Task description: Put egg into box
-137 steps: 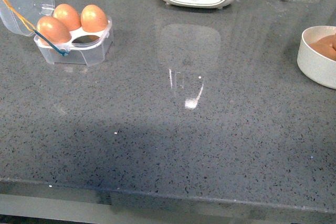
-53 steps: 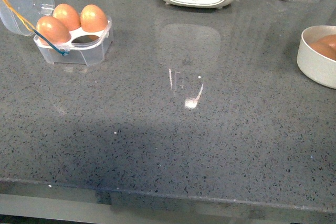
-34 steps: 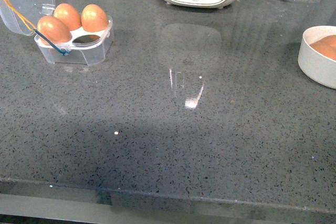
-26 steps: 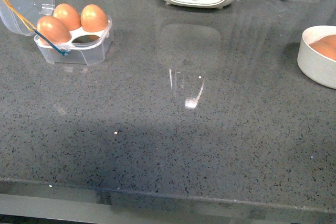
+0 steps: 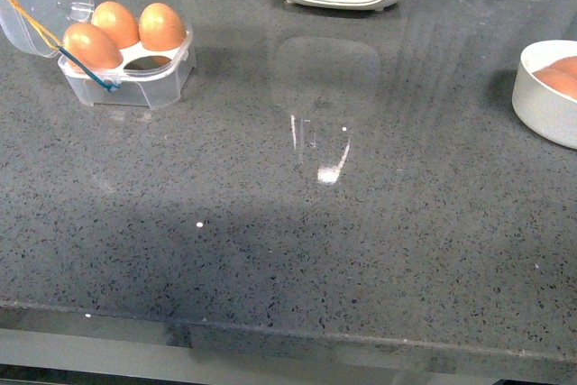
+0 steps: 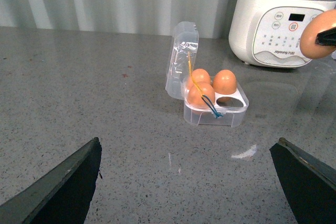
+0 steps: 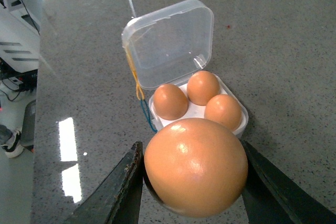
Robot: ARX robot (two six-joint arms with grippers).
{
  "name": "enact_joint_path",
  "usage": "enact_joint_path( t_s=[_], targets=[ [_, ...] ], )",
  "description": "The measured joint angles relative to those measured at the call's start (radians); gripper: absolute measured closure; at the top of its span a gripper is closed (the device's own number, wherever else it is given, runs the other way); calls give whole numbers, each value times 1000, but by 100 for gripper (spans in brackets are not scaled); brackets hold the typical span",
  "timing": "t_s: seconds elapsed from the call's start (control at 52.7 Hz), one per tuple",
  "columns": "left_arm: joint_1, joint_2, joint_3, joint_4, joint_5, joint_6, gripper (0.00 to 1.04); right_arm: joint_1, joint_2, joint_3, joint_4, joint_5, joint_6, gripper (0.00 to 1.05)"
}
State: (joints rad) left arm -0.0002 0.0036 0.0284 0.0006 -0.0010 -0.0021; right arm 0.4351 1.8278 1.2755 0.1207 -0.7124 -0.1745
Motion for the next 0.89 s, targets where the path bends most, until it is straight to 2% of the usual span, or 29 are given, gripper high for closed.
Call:
enact_joint_path(
  t_s=[0.474, 0.892],
  targets=[
    [0, 0, 0, 0, 0, 0, 7, 34, 201, 200, -43, 51, 2, 60],
    [0, 0, 0, 0, 0, 0, 7, 89, 272, 227, -34, 61, 18, 60]
  ],
)
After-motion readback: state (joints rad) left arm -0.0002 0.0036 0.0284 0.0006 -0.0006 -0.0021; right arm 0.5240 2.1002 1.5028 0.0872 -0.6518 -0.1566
